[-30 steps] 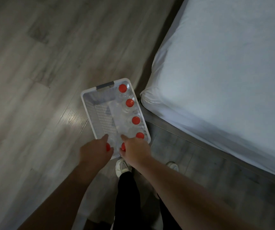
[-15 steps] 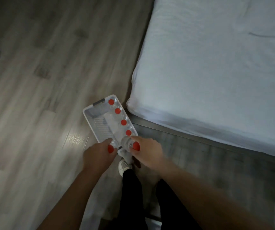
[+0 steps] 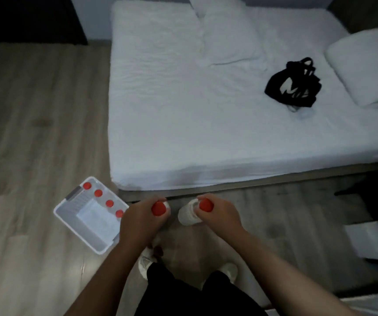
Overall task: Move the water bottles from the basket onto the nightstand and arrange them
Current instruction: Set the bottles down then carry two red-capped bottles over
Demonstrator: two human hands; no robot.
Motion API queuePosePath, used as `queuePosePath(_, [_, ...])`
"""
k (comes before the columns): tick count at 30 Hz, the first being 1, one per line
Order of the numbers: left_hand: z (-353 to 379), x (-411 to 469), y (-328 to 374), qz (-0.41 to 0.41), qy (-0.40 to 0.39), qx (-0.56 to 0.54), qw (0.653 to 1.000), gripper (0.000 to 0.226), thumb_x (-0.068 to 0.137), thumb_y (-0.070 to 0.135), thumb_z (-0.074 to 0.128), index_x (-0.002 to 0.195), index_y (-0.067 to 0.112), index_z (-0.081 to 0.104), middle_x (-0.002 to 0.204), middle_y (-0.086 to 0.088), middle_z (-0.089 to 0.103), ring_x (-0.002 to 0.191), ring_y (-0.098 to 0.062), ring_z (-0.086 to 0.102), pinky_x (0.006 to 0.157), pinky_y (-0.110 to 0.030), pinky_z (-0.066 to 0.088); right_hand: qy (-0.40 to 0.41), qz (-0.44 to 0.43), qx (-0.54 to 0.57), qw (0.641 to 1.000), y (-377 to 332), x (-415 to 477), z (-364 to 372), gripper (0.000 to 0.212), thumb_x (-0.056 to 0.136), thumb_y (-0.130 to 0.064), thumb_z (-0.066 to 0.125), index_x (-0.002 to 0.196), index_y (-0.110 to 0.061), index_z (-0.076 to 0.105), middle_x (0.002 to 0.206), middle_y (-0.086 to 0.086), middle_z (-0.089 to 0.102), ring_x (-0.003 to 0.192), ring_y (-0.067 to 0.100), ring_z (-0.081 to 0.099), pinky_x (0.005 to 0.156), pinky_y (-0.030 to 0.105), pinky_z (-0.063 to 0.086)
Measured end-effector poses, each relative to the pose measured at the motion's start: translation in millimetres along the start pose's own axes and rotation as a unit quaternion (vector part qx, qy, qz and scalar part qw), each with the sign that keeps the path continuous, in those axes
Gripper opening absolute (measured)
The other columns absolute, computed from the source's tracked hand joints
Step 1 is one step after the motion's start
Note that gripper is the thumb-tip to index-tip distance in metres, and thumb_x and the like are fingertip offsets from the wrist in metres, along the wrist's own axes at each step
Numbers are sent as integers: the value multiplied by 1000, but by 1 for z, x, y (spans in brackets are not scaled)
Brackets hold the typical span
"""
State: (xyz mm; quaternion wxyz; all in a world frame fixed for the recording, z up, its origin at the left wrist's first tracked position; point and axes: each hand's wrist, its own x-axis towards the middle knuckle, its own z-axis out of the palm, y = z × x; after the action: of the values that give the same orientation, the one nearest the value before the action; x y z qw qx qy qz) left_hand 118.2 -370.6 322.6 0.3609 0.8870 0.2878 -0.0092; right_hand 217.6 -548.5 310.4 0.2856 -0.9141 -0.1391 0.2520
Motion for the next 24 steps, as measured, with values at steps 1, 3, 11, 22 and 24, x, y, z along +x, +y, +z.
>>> queuePosePath(1, [12,0,17,12,-4,-11,1000,27,80,41,68,105,31,68,99,6,72,88,-10,63,82,-29,52,20,13,13,1000,18,-4,-17,36,79,-44,69,113,-34,65,103,-10,69,92,10,63,82,27,53])
queuePosePath(3, [38,0,51,36,-17,-17,999,26,76,46,66,98,32,68,93,8,73,85,-12,65,79,-32,55,61,30,32,997,54,-11,-51,31,78,-40,71,108,-32,67,99,-8,70,91,11,63,79,25,50])
queuePosePath(11, [143,-9,198,104,-58,-50,992,13,77,29,71,90,29,71,82,11,71,79,-7,63,69,-20,47,175,95,112,974,191,-43,-173,10,79,-32,66,87,-26,68,80,-5,71,81,14,65,78,32,54])
queuePosePath(22, [235,-9,346,240,-152,-62,957,12,74,25,72,85,30,70,80,14,71,78,0,65,70,-20,50,314,189,167,915,308,-100,-262,9,77,-29,71,77,-21,66,68,-3,66,68,16,63,73,38,57])
queuePosePath(24, [252,-8,369,261,-165,-55,950,11,73,24,72,83,28,70,79,11,71,76,-3,65,71,-24,50,329,207,187,902,320,-107,-274,12,79,-28,70,75,-17,65,68,3,65,68,20,64,71,38,58])
